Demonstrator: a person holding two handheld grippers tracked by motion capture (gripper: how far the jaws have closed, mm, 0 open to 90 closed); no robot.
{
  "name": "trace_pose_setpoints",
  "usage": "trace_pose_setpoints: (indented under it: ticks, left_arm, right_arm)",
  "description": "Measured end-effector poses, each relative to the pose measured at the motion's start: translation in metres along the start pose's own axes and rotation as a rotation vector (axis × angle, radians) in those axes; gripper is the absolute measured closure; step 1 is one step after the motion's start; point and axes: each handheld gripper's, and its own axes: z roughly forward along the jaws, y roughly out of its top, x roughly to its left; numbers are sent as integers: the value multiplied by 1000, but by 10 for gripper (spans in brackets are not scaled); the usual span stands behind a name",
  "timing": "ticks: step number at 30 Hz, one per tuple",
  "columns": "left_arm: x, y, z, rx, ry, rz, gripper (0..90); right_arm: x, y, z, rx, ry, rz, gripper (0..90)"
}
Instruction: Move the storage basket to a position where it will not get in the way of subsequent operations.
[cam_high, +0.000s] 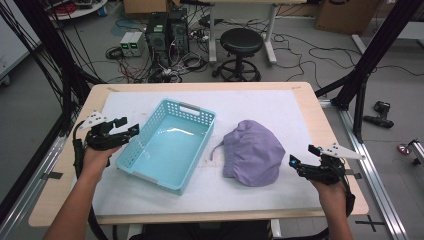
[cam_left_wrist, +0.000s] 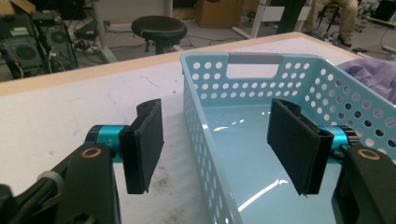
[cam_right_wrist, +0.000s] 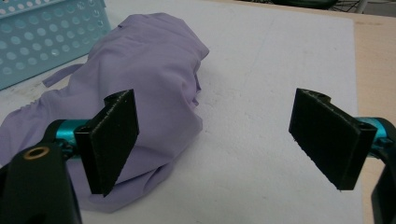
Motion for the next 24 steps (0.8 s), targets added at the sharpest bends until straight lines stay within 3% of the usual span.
trace_pose_setpoints:
  ticks: [5,7,8,9,11,13,15,16,19,24]
  left_arm:
    - [-4,-5,15,65,-1,-1,277]
    - [-6,-6,19,87,0,22,284]
    - [-7,-7,20,94,3,34,399]
    - [-7,-7,20,105,4,49,399]
    - [-8,-8,20,117,18,83,581]
    - [-9,-9,22,133,24,85,653]
    - [-12,-12,24,171,64,114,732]
    - [-12,-12,23,167,67,108,766]
    - [-14,-15,22,142,92,78,794]
    - [-15,-17,14,132,142,65,806]
  right_arm:
    - [-1,-1,0,4,0,2,156]
    - [-1,-1,0,3,1,3,156]
    - [-1,-1,0,4,1,3,156]
    - [-1,-1,0,4,1,3,156]
    - [-1,-1,0,4,2,2,156]
    - [-1,-1,-1,4,2,5,156]
    - [-1,-1,-1,3,2,3,156]
    - [-1,-1,-1,3,2,5,156]
    - [-1,-1,-3,1,0,5,156]
    - [-2,-2,-4,-2,-2,7,156]
